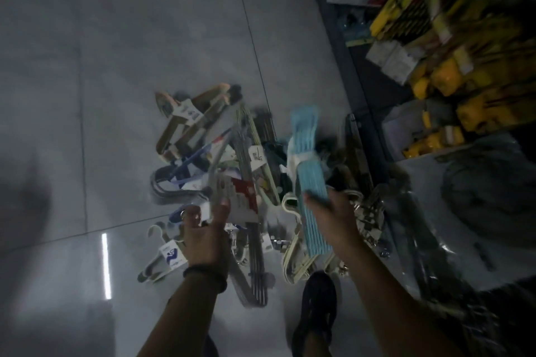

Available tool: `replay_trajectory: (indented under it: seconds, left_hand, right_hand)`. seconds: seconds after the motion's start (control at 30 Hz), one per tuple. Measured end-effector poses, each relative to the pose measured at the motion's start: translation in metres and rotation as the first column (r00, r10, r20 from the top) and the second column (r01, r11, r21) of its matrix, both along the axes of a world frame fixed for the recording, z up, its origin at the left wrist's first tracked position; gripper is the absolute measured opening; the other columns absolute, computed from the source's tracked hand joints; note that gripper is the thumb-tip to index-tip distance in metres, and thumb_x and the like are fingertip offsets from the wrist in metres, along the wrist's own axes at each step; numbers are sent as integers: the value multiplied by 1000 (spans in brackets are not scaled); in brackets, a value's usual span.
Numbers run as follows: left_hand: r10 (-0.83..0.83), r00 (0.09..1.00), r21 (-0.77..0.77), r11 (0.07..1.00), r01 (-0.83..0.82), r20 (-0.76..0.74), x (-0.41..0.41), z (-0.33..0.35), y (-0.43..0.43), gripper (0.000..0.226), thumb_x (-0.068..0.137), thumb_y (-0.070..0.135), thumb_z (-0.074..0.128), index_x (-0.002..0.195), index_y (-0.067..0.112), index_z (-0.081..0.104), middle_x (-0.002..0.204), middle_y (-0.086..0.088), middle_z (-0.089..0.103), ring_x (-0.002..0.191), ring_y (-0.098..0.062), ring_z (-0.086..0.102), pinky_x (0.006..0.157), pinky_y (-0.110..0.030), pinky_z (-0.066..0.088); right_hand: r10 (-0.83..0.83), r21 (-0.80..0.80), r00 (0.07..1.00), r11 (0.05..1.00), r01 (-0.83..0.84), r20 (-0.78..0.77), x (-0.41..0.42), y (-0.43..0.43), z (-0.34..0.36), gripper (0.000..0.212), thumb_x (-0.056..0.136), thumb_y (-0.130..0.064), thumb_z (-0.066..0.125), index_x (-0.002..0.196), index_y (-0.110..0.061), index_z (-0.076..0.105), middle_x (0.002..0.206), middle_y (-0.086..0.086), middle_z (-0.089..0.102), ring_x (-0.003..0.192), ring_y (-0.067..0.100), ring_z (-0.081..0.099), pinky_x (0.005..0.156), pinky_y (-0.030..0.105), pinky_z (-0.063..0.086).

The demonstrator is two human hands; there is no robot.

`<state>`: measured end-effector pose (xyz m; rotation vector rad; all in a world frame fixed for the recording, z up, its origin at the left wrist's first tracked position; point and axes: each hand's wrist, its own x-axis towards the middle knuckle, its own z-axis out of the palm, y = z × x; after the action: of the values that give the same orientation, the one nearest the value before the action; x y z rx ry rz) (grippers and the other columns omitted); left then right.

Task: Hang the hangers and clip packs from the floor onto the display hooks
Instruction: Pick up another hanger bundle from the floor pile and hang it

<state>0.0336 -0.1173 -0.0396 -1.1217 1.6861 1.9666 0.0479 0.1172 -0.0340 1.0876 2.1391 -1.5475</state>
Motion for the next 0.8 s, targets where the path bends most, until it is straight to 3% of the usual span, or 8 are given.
replay_trajectory:
  seconds: [0.07,0.17,0.3,0.43,0.5,0.6,0.67,0.8]
  left_hand:
    - [-6,1000,49,999,6,9,5,22,11,64,78,49,86,131,24,59,119,-13,74,86,-29,73,72,-41,58]
    - [13,1000,143,990,-14,11,10,71,33,27,94,32,72,119,25,65,110,-5,80,98,-30,78,85,-46,63]
    - [-6,999,175,985,-2,47,12,149,60,34,97,49,65,120,24,65,117,-10,77,106,-35,76,91,-67,58]
    - [-156,985,69,985,161,-75,19,239,80,64,82,82,59,112,26,70,116,-7,73,115,-38,67,99,-60,56]
    - [-199,968,8,979,203,-154,21,289,93,59,77,68,65,114,23,67,111,-5,75,110,-37,69,95,-55,58]
    - [-245,941,85,959,271,-233,21,352,112,77,72,46,86,136,13,59,124,-13,75,113,-35,73,96,-57,59]
    - [-254,930,92,954,286,-266,18,389,129,84,70,43,90,140,12,56,128,-13,74,115,-35,73,97,-57,59]
    - [-239,899,44,961,273,-367,7,448,165,52,70,33,87,119,23,72,118,-14,77,106,-38,75,92,-56,60]
  right_hand:
    - [239,68,971,969,-239,-3,19,-10,36,26,97,-34,72,118,-19,67,96,-2,71,83,12,73,58,21,55]
    - [392,244,918,887,-392,52,45,-26,90,42,99,-48,64,131,-21,59,113,-3,68,96,12,69,69,27,62]
    - [551,509,833,704,-496,49,65,-40,180,41,99,-52,60,131,-27,61,111,-6,72,99,14,70,80,29,60]
    - [615,538,788,665,-519,1,71,-31,268,36,98,-46,59,131,-31,60,119,-7,70,109,12,67,85,19,48]
    - [638,494,769,682,-538,-42,69,-18,309,49,99,-50,51,146,-35,48,131,-7,65,119,14,63,94,23,49]
    - [671,472,733,684,-556,-109,68,2,370,63,102,-41,53,159,-38,29,149,-7,54,132,14,54,104,21,42]
    - [698,495,702,664,-561,-140,67,19,410,66,102,-40,57,160,-40,26,152,-8,50,133,13,53,104,20,41]
    - [740,539,656,618,-573,-151,62,55,484,65,101,-40,54,160,-33,28,156,-2,49,138,21,51,111,35,46]
